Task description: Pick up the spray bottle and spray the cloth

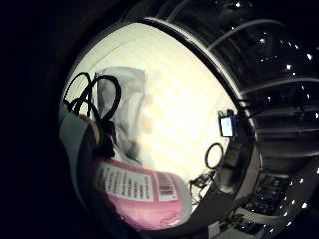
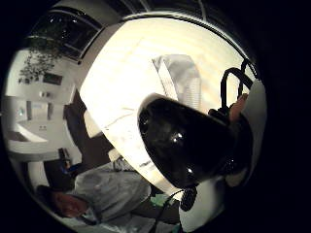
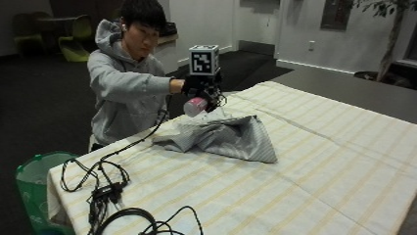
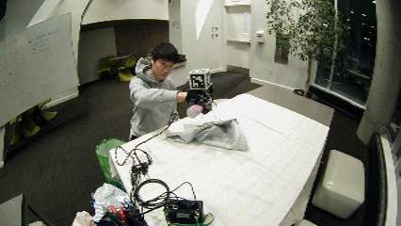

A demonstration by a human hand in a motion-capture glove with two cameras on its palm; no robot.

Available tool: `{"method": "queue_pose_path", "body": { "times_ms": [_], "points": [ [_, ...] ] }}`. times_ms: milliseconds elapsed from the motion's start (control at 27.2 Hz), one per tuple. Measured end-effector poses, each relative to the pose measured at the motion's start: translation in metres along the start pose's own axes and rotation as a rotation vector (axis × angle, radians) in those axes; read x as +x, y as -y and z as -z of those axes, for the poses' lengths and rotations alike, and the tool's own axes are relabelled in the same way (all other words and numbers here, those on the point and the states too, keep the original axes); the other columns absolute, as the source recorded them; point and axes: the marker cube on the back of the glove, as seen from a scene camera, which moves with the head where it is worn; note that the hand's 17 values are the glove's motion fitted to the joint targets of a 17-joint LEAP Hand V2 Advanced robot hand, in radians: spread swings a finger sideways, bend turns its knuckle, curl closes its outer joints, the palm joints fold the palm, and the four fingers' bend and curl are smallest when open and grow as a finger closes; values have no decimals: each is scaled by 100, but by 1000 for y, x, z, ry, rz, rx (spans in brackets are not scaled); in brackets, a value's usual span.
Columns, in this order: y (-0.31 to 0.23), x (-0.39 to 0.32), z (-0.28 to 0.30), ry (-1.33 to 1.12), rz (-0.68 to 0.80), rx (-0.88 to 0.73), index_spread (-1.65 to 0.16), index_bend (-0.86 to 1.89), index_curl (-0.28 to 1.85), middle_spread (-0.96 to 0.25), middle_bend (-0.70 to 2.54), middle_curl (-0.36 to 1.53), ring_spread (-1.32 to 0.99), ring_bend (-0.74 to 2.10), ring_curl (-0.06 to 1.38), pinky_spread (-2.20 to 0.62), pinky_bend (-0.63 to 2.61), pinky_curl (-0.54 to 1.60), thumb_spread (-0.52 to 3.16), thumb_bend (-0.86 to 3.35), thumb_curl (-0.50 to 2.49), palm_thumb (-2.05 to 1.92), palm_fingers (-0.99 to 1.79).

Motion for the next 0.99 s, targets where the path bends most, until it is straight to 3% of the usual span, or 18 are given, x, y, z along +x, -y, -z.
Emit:
{"method": "queue_pose_path", "body": {
  "times_ms": [110,331,772,992],
  "points": [
    [-9,-4,-27,-85,76,-24,-11,43,52,-7,51,51,-13,61,47,-17,37,42,8,-3,68,99,137],
    [-19,-19,-54,-4,-7,-50,-11,44,52,-6,52,51,-13,61,47,-18,37,42,7,-3,69,98,137],
    [-31,-19,11,-4,7,31,-11,45,53,-6,53,51,-14,62,47,-18,37,42,6,-3,70,98,137],
    [-28,-17,3,-7,-27,19,-11,45,53,-6,53,51,-14,62,47,-18,37,42,6,-3,71,98,137]
  ]
}}
